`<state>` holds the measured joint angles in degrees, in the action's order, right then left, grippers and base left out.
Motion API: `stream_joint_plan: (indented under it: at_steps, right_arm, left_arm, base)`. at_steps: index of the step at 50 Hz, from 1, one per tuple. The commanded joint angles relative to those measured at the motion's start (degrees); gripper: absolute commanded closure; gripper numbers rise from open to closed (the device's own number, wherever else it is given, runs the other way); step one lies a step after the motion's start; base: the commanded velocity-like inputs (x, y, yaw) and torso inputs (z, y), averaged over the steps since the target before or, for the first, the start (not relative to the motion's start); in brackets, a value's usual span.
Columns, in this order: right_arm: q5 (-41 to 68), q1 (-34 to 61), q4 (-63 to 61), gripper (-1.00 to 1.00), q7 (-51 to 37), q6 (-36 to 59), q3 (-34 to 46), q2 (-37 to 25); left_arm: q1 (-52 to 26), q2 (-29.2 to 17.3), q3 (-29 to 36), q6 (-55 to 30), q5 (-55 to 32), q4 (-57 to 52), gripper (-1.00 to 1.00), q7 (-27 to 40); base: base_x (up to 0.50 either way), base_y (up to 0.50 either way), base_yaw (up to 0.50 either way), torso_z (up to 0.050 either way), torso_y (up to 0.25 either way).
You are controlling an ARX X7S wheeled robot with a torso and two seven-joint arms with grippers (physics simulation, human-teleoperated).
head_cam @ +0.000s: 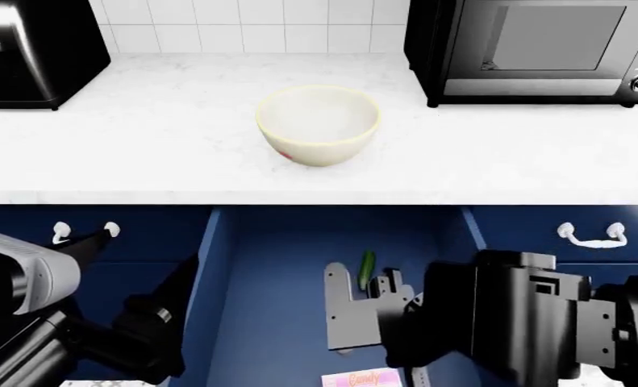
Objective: Place the bar in the bowl and close the drawer.
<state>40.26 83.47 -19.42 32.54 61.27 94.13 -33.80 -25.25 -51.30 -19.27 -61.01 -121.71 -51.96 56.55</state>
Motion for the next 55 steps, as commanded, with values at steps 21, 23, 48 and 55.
stream_joint_plan:
  at_steps: [21,23,48,55]
  right_arm:
    - [-4.4,-2.0,5.2,-1.00,1.8,-6.2,2.9,3.5]
    - [-4.6,-2.3,5.9,-1.00,2.2,-6.8,3.1,3.7]
    - [-5.5,-5.6,12.7,-1.00,5.7,-15.0,2.7,5.0]
    - [-5.8,-6.2,13.6,-1.00,5.7,-15.4,3.0,5.4]
  left_arm:
    - [0.7,0.3,-0.4,-0.5,0.9,0.3,-1.00,-1.0]
    - [0.7,0.3,-0.4,-0.5,1.0,0.3,-1.00,-1.1]
    - [1.8,0.4,-1.3,-0.9,1.7,0.6,-1.00,-1.8]
    - [1.9,0.2,-1.5,-0.7,1.6,0.5,-1.00,-1.8]
  base:
    - [0.00,0.00,0.00,0.000,0.000]
    - [0.00,0.00,0.00,0.000,0.000]
    - [0.00,0.00,0.00,0.000,0.000]
    - [0.00,0.00,0.00,0.000,0.000]
